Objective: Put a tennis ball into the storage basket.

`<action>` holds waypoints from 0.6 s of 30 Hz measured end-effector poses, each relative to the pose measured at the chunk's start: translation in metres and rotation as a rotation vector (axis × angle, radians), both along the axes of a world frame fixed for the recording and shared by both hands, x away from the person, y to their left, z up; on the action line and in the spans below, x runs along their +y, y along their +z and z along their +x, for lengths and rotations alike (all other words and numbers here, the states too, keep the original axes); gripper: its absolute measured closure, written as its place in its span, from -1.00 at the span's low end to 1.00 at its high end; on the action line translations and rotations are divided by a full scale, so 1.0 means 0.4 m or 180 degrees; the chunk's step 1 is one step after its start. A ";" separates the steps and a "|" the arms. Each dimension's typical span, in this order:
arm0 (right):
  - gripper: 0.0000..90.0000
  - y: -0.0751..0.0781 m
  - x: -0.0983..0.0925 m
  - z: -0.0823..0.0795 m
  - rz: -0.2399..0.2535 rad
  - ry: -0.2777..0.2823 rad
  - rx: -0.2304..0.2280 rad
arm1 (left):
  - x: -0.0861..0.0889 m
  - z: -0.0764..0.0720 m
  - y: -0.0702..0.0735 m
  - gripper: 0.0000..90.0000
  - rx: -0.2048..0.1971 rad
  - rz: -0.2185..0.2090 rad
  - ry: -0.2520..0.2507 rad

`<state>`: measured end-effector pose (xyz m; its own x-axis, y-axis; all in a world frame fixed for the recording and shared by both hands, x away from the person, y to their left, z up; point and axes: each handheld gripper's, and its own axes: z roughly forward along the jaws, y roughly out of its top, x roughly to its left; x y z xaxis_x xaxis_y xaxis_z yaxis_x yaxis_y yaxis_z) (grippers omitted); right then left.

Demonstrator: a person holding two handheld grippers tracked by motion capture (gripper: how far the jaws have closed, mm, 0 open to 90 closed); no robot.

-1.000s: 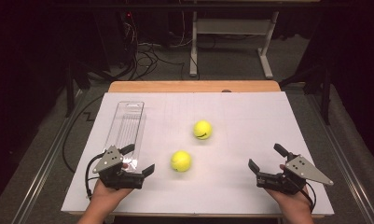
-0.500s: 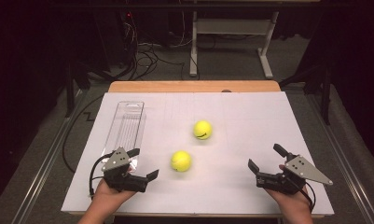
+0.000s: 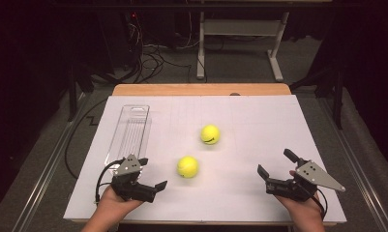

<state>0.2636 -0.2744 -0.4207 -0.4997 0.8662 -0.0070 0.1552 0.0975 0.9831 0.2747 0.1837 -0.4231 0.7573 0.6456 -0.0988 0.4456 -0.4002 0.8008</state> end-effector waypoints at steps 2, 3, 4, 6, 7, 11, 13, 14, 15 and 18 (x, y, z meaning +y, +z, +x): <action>-1.00 0.000 -0.001 0.001 -0.0012 0.0001 -0.0018 | -0.005 -0.001 -0.001 -0.98 0.0018 0.0049 -0.0022; -1.00 0.001 -0.003 0.000 -0.0012 0.0004 -0.0021 | -0.007 -0.002 -0.002 -0.98 0.0021 0.0070 -0.0033; -1.00 0.001 -0.004 0.000 -0.0015 0.0001 -0.0026 | -0.009 -0.002 -0.002 -0.98 0.0032 0.0093 -0.0039; -1.00 0.002 -0.004 0.000 -0.0017 0.0000 -0.0025 | -0.012 -0.002 -0.003 -0.98 0.0053 0.0120 -0.0059; -1.00 0.002 -0.004 0.000 -0.0007 -0.0001 -0.0020 | -0.015 -0.002 -0.005 -0.98 0.0085 0.0149 -0.0071; -1.00 0.001 -0.003 0.000 -0.0013 0.0013 -0.0014 | -0.020 -0.002 -0.008 -0.97 0.0122 0.0214 -0.0095; -1.00 0.001 -0.001 0.000 -0.0024 0.0017 -0.0016 | -0.026 -0.002 -0.011 -0.97 0.0155 0.0273 -0.0119; -1.00 0.001 -0.001 0.000 -0.0024 0.0017 -0.0016 | -0.026 -0.002 -0.011 -0.97 0.0155 0.0273 -0.0119; -1.00 0.001 -0.002 0.001 -0.0022 0.0018 -0.0016 | -0.028 -0.003 -0.012 -0.97 0.0156 0.0300 -0.0132; -1.00 0.001 -0.003 0.000 -0.0019 0.0013 -0.0019 | -0.033 -0.003 -0.015 -0.97 0.0186 0.0362 -0.0143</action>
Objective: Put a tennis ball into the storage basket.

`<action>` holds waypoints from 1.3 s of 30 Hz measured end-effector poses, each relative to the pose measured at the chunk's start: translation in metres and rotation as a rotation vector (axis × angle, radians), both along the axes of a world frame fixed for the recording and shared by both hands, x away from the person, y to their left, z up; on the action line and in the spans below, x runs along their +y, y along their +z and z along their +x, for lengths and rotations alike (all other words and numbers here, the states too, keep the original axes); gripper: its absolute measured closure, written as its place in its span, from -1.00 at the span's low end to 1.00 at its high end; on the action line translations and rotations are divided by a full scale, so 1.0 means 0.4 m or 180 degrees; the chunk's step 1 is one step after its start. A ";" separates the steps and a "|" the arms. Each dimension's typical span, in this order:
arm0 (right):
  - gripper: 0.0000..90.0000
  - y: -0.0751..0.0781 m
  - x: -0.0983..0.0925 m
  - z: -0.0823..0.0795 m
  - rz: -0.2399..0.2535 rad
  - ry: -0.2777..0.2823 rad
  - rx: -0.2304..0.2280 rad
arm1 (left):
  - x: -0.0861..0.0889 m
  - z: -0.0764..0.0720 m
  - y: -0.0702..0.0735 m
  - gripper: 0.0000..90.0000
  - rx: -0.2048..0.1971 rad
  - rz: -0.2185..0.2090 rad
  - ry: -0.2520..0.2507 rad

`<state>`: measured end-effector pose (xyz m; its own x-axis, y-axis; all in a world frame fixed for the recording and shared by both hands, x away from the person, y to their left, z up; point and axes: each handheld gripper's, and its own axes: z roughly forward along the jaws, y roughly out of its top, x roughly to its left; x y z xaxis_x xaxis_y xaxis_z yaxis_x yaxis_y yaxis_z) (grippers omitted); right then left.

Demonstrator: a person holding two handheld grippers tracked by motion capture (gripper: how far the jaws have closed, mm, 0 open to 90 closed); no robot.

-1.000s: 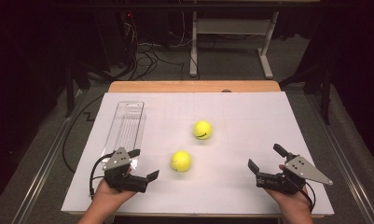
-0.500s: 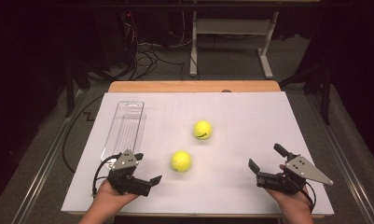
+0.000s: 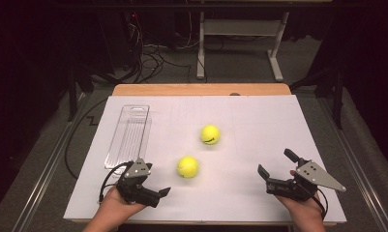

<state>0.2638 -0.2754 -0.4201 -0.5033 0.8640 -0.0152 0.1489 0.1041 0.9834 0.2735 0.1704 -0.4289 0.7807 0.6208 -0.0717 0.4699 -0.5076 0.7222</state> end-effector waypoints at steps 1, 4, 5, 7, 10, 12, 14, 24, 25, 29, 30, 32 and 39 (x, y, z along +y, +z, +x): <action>-1.00 0.000 -0.001 0.000 -0.0002 -0.0004 0.0000 | -0.001 0.000 -0.001 -0.97 0.0017 0.0008 0.0000; -1.00 0.000 -0.001 -0.001 -0.0002 -0.0006 0.0000 | -0.004 0.001 -0.003 -0.96 0.0044 0.0049 -0.0001; -1.00 0.000 -0.001 -0.001 -0.0001 -0.0005 0.0000 | -0.005 0.001 -0.004 -0.96 0.0062 0.0061 -0.0004; -1.00 0.000 -0.001 -0.001 0.0000 -0.0004 0.0002 | -0.006 0.002 -0.006 -0.96 0.0080 0.0083 -0.0015; -1.00 0.000 0.000 -0.001 0.0000 -0.0004 0.0003 | -0.009 0.003 -0.008 -0.96 0.0110 0.0125 -0.0029; -1.00 0.000 0.000 -0.001 0.0001 -0.0002 0.0002 | -0.011 0.003 -0.011 -0.96 0.0137 0.0160 -0.0037; -1.00 0.000 0.000 -0.001 -0.0003 -0.0005 0.0001 | -0.014 0.003 -0.014 -0.96 0.0166 0.0198 -0.0054; -1.00 0.001 -0.002 -0.001 0.0018 -0.0017 0.0007 | -0.023 0.009 -0.031 -0.94 0.0372 0.0406 -0.0073; -1.00 0.001 -0.002 -0.001 0.0019 -0.0019 0.0007 | -0.024 0.009 -0.032 -0.94 0.0384 0.0414 -0.0079; -1.00 0.001 -0.002 -0.001 0.0015 -0.0022 0.0008 | -0.027 0.009 -0.032 -0.94 0.0418 0.0437 -0.0088; -1.00 0.001 -0.001 -0.001 0.0014 -0.0018 0.0009 | -0.027 0.008 -0.031 -0.94 0.0431 0.0440 -0.0092; -1.00 0.001 0.000 -0.001 0.0007 -0.0013 0.0009 | -0.027 0.007 -0.030 -0.94 0.0456 0.0460 -0.0091; -1.00 -0.001 0.000 -0.003 0.0000 -0.0002 0.0011 | -0.021 0.022 -0.014 -0.93 0.0578 0.0638 -0.0095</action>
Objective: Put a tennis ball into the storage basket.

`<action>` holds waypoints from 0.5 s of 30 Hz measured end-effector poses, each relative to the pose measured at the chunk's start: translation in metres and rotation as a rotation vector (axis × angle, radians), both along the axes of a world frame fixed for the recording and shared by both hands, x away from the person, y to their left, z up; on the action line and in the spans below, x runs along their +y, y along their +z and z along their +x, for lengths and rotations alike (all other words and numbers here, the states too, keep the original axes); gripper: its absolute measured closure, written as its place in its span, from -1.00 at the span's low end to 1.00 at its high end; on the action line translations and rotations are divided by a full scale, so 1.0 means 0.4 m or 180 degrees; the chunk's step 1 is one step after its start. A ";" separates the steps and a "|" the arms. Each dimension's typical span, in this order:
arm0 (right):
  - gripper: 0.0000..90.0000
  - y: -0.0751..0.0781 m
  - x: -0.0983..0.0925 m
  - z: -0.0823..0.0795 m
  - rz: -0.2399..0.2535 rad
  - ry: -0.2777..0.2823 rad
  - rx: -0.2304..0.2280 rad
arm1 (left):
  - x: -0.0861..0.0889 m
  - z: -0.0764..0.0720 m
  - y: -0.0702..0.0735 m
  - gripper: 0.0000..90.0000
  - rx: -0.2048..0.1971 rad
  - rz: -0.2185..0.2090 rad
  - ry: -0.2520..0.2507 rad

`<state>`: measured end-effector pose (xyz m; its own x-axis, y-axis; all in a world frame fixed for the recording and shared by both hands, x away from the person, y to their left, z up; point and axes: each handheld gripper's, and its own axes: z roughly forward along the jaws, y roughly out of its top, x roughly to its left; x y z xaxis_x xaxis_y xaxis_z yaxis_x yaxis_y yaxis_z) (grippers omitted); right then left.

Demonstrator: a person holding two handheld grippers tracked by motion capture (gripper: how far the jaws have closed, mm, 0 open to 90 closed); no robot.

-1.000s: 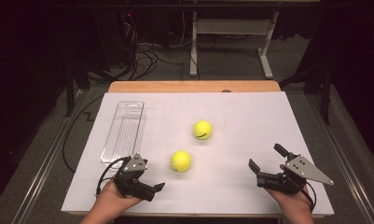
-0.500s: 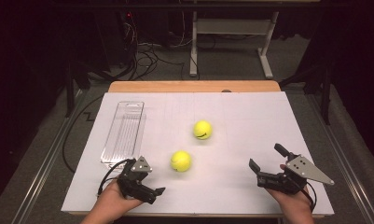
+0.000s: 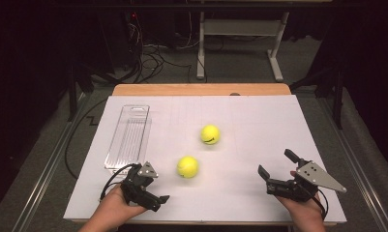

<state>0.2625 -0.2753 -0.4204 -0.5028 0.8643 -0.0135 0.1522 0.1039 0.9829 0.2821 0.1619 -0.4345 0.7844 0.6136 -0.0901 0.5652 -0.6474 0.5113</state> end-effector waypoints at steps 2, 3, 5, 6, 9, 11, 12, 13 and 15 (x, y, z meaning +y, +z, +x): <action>-1.00 0.000 0.000 0.003 0.0019 -0.0001 0.0001 | -0.004 0.004 0.005 -0.92 0.0029 0.0061 -0.0031; -1.00 0.000 0.000 0.003 0.0019 -0.0001 0.0001 | -0.007 0.006 0.006 -0.92 0.0050 0.0101 -0.0051; -1.00 0.000 0.000 0.003 0.0025 0.0023 0.0007 | -0.011 0.014 0.005 -0.92 0.0143 0.0107 -0.0083; -1.00 0.000 0.000 0.003 0.0025 0.0023 0.0007 | -0.013 0.016 0.004 -0.92 0.0169 0.0124 -0.0082; -1.00 0.001 0.000 0.003 0.0032 0.0040 0.0005 | -0.019 0.020 0.002 -0.91 0.0223 0.0204 -0.0088; -1.00 0.001 0.000 0.002 0.0033 0.0048 -0.0003 | -0.023 0.019 0.004 -0.91 0.0219 0.0254 -0.0091; -1.00 0.001 0.001 0.002 0.0035 0.0050 0.0000 | -0.025 0.020 0.005 -0.91 0.0212 0.0273 -0.0089; -1.00 0.001 0.002 0.001 0.0043 0.0051 0.0006 | -0.027 0.020 0.007 -0.91 0.0226 0.0273 -0.0078; -1.00 0.001 0.002 0.001 0.0038 0.0054 0.0002 | -0.031 0.023 0.009 -0.91 0.0292 0.0307 -0.0084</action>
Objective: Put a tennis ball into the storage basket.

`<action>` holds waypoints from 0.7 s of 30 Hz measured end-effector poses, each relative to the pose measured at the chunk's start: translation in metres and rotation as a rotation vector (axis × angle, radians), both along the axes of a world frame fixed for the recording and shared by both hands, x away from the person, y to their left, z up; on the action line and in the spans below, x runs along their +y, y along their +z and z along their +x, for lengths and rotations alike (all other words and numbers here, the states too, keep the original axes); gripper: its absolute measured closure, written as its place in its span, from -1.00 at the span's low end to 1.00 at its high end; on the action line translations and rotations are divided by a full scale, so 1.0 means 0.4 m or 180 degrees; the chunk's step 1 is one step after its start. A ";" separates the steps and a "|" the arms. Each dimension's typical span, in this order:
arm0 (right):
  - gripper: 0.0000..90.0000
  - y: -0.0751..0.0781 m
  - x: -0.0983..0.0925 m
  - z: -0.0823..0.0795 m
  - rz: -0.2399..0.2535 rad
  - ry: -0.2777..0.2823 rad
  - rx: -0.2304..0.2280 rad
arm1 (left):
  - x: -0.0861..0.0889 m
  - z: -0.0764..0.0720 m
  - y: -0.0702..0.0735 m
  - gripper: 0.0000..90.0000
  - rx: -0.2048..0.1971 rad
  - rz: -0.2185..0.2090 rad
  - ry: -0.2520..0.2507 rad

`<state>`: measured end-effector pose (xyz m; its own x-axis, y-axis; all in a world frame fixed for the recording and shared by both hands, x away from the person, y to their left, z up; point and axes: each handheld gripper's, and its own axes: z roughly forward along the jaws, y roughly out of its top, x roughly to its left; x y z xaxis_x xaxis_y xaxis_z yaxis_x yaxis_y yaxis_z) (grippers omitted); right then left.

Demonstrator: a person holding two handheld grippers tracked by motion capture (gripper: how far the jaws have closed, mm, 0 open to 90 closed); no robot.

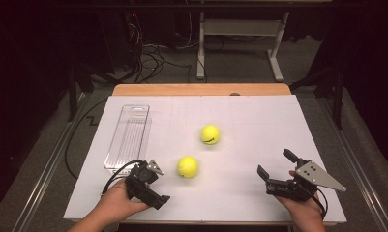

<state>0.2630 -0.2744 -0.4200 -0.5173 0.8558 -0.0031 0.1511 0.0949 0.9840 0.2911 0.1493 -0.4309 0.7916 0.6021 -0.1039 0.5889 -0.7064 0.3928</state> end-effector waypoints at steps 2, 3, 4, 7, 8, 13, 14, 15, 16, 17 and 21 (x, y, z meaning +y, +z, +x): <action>-1.00 0.000 0.000 0.000 0.0006 0.0001 -0.0001 | -0.005 0.003 0.001 -0.91 0.0088 0.0046 -0.0012; -1.00 0.000 0.001 0.000 0.0004 0.0001 -0.0004 | -0.007 0.005 0.001 -0.91 0.0127 0.0072 -0.0012; -1.00 0.001 0.001 0.000 0.0004 0.0000 0.0000 | -0.009 0.007 0.001 -0.91 0.0162 0.0100 -0.0006; -1.00 0.001 0.001 -0.001 0.0018 -0.0002 0.0001 | -0.018 0.008 0.001 -0.91 0.0209 0.0228 -0.0007; -1.00 0.001 0.001 -0.002 0.0021 -0.0004 0.0003 | -0.021 0.008 0.002 -0.91 0.0218 0.0269 -0.0010; -1.00 0.001 -0.001 -0.001 0.0028 -0.0010 0.0011 | -0.036 0.010 0.008 -0.92 0.0254 0.0395 -0.0017; -1.00 0.001 -0.001 -0.001 0.0028 -0.0010 0.0011 | -0.039 0.011 0.009 -0.92 0.0265 0.0398 -0.0025; -1.00 0.001 -0.001 -0.001 0.0030 -0.0014 0.0012 | -0.042 0.013 0.011 -0.92 0.0271 0.0403 -0.0033; -1.00 0.001 -0.001 -0.001 0.0030 -0.0015 0.0006 | -0.044 0.013 0.012 -0.92 0.0278 0.0393 -0.0040; -1.00 0.001 -0.001 -0.002 0.0034 -0.0013 0.0002 | -0.046 0.014 0.014 -0.92 0.0289 0.0386 -0.0050; -1.00 0.002 -0.003 -0.002 0.0032 -0.0019 -0.0008 | -0.055 0.018 0.020 -0.93 0.0324 0.0358 -0.0070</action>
